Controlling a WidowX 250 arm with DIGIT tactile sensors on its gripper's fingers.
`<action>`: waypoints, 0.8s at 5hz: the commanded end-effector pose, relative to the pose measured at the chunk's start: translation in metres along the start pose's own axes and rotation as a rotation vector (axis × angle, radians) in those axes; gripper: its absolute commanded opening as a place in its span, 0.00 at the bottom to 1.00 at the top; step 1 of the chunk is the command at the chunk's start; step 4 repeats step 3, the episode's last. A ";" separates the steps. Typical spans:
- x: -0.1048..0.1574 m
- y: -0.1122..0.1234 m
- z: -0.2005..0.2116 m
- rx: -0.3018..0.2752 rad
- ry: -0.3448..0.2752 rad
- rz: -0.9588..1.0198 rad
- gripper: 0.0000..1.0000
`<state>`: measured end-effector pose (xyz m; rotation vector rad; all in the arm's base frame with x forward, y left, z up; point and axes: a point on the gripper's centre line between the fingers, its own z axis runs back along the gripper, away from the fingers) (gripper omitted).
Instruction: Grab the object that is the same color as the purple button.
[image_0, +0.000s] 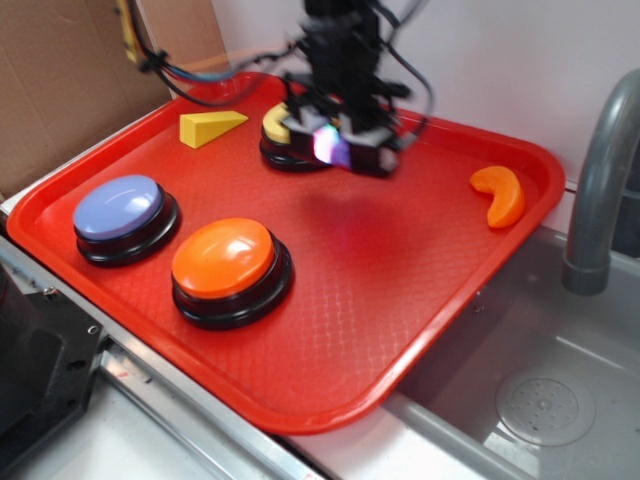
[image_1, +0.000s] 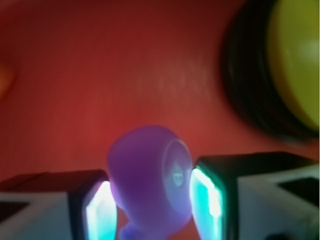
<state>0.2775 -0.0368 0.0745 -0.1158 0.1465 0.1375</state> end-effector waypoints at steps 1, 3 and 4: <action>-0.048 0.072 0.054 -0.042 0.014 0.033 0.00; -0.076 0.088 0.060 0.058 -0.007 -0.032 0.00; -0.076 0.088 0.060 0.058 -0.007 -0.032 0.00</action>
